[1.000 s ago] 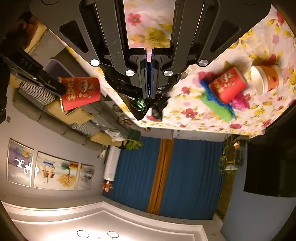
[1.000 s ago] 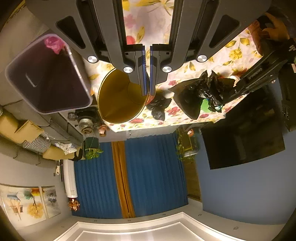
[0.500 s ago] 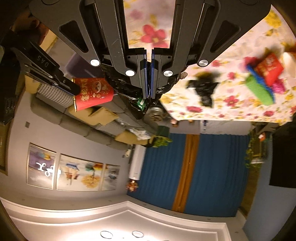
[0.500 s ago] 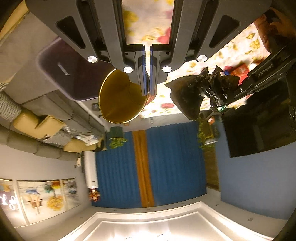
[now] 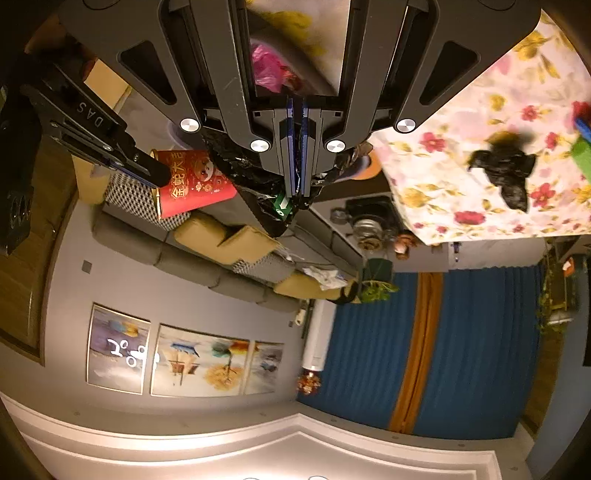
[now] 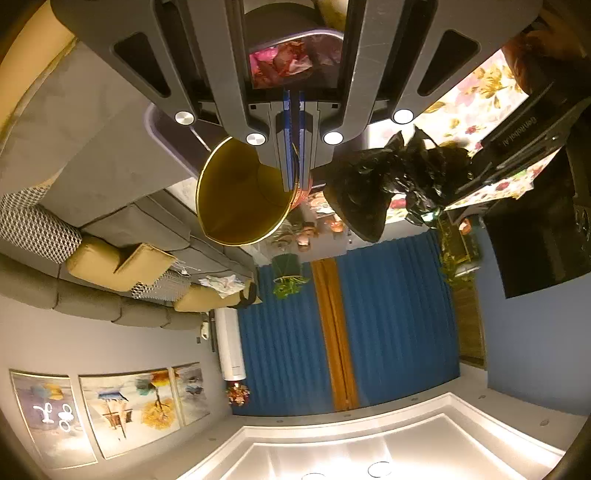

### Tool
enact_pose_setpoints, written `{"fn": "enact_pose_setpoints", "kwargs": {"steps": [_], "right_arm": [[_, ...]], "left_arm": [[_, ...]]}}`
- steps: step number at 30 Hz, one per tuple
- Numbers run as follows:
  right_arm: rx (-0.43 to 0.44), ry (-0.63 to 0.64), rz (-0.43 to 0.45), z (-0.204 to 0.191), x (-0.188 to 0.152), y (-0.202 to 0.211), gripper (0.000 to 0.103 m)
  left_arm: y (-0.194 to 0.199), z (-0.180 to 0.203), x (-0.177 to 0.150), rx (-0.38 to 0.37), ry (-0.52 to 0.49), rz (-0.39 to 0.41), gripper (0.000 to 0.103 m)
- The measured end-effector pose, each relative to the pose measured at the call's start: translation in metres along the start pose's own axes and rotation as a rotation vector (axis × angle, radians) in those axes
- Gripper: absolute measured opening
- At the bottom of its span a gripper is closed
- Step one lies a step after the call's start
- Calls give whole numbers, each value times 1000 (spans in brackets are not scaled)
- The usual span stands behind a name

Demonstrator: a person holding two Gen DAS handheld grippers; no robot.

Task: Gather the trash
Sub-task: 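Carry the black bag and red cup over the grey bin with both tools, then open both tools over the bin to drop the bag and cup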

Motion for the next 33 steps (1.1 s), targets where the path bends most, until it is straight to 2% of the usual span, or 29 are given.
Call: {"fn": "enact_pose_setpoints", "kwargs": {"steps": [12, 27, 32, 33], "right_arm": [[-32, -15, -14, 19, -9, -12, 4], [-42, -34, -49, 19, -10, -22, 4], [-47, -44, -65, 23, -13, -26, 4], [-47, -46, -68, 24, -12, -27, 4]], "left_arm": [[-40, 3, -23, -39, 8, -44, 2], [-54, -1, -37, -48, 14, -102, 4], [-55, -4, -41, -51, 15, -127, 14], [-55, -5, -41, -48, 17, -130, 19]]}}
Point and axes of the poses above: each gripper's, at about its wrist camera, not at the fingertips, and y roughly against the way its jaws point, z to its right, x to its top, the point moved 2 cm from there along -y, roughly the way its jaws point, and after that the axes turned 13 degrees about z, right-handed, at the moved point
